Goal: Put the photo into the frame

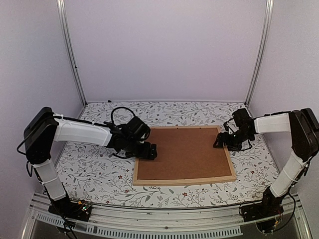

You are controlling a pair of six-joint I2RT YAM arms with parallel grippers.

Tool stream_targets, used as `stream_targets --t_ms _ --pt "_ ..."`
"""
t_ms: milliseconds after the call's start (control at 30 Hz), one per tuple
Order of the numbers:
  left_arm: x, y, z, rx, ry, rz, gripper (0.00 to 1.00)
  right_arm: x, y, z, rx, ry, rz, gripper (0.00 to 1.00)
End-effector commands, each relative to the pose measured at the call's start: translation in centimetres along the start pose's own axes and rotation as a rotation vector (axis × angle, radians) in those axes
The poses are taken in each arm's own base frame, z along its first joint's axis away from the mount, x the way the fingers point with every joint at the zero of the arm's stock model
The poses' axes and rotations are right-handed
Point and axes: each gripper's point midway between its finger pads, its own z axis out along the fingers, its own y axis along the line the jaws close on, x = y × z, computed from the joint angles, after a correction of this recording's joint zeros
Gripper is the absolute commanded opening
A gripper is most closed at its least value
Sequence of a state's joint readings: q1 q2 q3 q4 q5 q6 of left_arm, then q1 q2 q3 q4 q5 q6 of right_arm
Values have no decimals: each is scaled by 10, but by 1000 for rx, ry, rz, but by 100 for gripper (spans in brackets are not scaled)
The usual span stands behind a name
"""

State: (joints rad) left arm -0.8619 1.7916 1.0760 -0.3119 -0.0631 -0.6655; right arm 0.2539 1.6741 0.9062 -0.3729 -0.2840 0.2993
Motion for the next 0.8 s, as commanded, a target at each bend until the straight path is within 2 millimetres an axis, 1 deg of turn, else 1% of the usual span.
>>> stream_targets --t_ms 0,133,267,367,533,767 --pt "11 -22 5 130 42 -13 92 8 23 3 -136 10 18 85" --pt "12 -40 5 235 48 -25 90 16 33 9 -166 31 17 84" --pt "12 -46 6 273 51 -36 90 22 38 14 -175 47 15 84" --pt "6 -48 -1 286 26 -41 90 24 40 14 -179 50 19 84" --pt "-14 -49 -21 324 -38 -63 90 23 41 11 -180 40 23 84" --pt "-37 -57 -50 474 -111 -115 89 21 45 6 -190 33 21 84"
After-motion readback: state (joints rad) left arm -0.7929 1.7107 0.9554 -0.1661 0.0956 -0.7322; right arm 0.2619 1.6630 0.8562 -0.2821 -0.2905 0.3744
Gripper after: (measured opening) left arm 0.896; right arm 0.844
